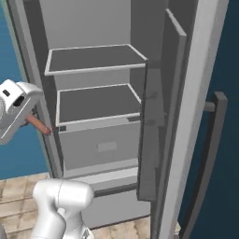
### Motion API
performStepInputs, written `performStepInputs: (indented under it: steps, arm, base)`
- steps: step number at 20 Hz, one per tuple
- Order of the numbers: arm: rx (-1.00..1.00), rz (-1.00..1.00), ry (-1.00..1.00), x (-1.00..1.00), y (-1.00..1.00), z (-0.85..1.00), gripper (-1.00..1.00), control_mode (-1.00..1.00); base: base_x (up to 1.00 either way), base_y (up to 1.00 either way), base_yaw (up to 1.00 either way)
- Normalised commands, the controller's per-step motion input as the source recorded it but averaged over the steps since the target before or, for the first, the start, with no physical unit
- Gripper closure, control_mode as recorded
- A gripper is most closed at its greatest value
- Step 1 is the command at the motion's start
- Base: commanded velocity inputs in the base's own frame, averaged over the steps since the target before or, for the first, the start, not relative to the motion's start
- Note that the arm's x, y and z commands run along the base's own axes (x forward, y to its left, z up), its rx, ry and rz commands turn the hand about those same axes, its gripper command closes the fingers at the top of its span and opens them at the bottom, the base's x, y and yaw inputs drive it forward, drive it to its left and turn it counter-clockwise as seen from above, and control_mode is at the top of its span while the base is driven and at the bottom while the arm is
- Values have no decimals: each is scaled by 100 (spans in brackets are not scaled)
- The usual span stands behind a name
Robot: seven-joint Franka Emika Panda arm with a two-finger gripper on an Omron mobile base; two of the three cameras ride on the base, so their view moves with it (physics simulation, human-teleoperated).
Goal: Move the hot dog bun to the plate on the dining table and place the condiment next to that plate. Then navigate to the fridge and take the sausage and place it on the plate as well.
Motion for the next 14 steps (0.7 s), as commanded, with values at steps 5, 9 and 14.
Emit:
performStepInputs:
  steps: [5,9,14]
  arm:
    - [0,0,0,0,0,0,100,100]
    - [0,0,0,0,0,0,100,100]
    - [0,0,0,0,0,0,100,100]
  base:
    - [-100,0,42]
    - [-88,4,54]
    - [-73,18,63]
